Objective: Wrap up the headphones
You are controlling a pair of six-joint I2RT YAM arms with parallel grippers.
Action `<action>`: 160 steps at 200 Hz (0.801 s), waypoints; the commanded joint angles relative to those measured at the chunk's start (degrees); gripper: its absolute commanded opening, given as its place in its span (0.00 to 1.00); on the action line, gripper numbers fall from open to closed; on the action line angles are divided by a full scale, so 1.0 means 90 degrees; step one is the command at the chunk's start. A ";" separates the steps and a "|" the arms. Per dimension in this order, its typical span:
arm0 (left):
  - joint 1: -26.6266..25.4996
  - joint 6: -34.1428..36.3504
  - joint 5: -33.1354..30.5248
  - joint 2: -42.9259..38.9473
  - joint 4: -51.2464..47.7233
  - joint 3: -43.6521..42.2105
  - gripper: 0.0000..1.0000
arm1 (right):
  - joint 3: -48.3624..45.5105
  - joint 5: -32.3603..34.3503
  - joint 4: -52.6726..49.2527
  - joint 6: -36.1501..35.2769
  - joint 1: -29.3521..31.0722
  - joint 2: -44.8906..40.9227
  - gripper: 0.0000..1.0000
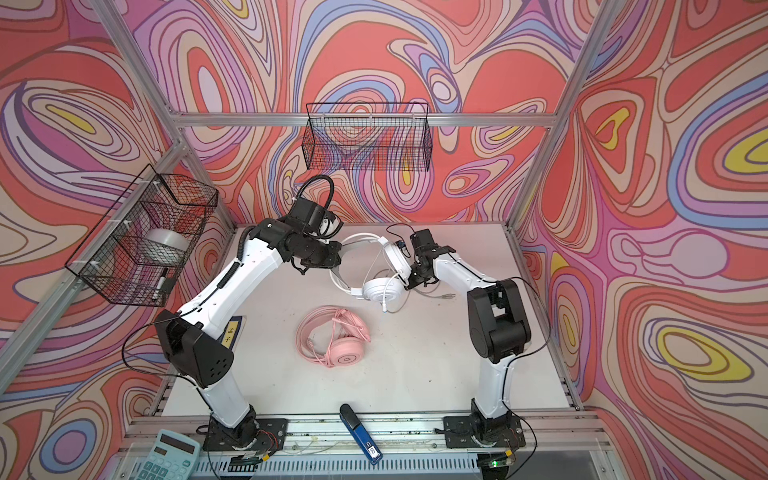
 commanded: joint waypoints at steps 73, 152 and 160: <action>0.0158 -0.0443 0.0614 -0.0378 0.0328 0.0565 0.00 | -0.0410 -0.0261 0.0877 0.0705 -0.0045 0.0056 0.22; 0.0376 -0.0589 0.0533 -0.0615 0.0417 0.0479 0.00 | -0.1321 0.0083 0.1354 0.1220 -0.0358 -0.0235 0.23; 0.0414 -0.0592 0.0518 -0.0634 0.0426 0.0452 0.00 | -0.1405 0.0170 0.1362 0.1270 -0.0426 -0.0301 0.23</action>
